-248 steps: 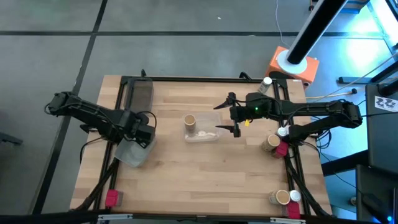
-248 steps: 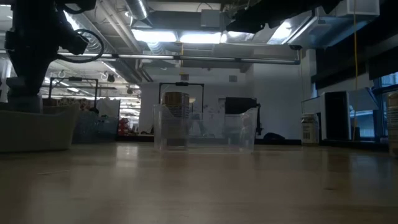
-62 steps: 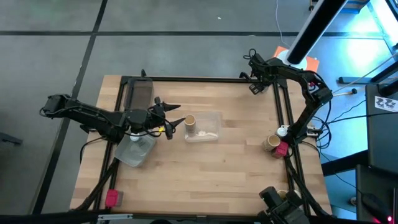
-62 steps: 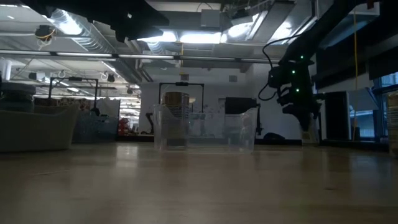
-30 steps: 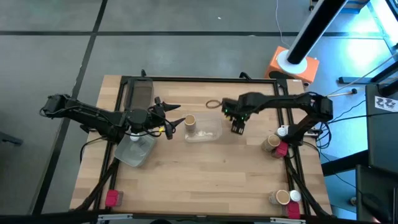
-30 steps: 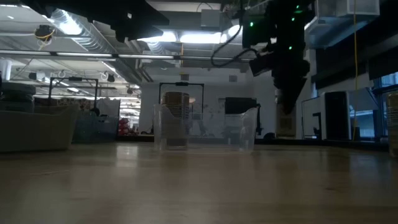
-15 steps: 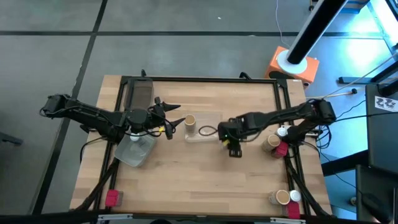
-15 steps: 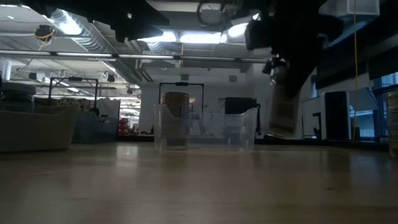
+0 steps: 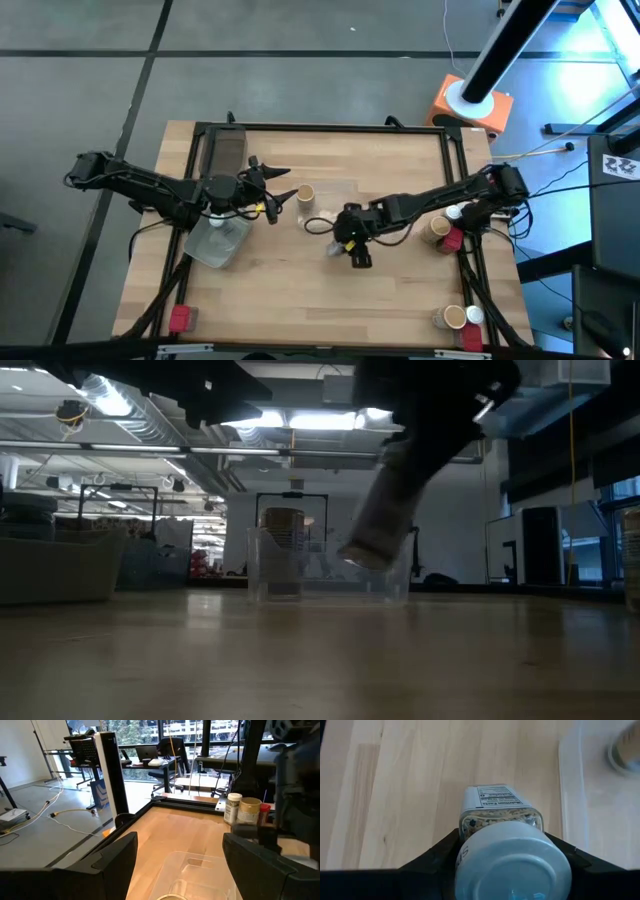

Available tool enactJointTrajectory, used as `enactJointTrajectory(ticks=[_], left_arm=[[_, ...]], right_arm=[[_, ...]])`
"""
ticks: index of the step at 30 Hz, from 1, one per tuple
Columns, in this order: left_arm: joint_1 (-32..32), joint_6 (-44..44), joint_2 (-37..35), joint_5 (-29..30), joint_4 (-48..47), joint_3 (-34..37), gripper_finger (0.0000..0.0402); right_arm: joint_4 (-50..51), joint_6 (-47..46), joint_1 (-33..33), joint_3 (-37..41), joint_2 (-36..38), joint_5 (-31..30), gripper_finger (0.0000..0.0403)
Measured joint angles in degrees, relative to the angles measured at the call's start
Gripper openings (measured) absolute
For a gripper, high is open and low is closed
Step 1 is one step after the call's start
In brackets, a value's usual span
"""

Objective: Sort spices by type
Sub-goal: Put the top right white seasoning bottle into the gray bin

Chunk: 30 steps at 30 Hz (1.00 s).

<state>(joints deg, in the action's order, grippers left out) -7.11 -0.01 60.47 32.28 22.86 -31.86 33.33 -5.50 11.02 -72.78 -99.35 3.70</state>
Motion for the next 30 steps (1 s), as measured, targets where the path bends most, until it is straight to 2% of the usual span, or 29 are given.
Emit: enactJointTrajectory(ticks=[4, 8, 13, 22, 30], left_arm=[[0.00, 0.00, 0.00, -0.01, -0.01, 0.00, 0.0276], [0.00, 0.00, 0.02, -0.01, -0.33, -0.02, 0.0276], [0.00, -0.02, 0.02, -0.01, -0.91, -0.04, 0.0276], [0.00, -0.26, 0.02, -0.01, -1.33, -0.04, 0.0276], [0.00, -0.37, 0.02, 0.01, -1.30, -0.04, 0.0276]], right_arm=[[2.29, 1.84, -0.13, -6.45, -4.43, -0.02, 0.0212], [9.52, 3.16, -0.13, -14.40, -9.68, -0.06, 0.0209], [16.55, 3.19, -0.13, -21.61, -15.32, -2.89, 0.0211], [18.99, 3.94, -0.17, -22.64, -18.16, -3.47, 0.0214], [17.75, 4.52, -0.17, -22.60, -18.14, -3.08, 0.0253]])
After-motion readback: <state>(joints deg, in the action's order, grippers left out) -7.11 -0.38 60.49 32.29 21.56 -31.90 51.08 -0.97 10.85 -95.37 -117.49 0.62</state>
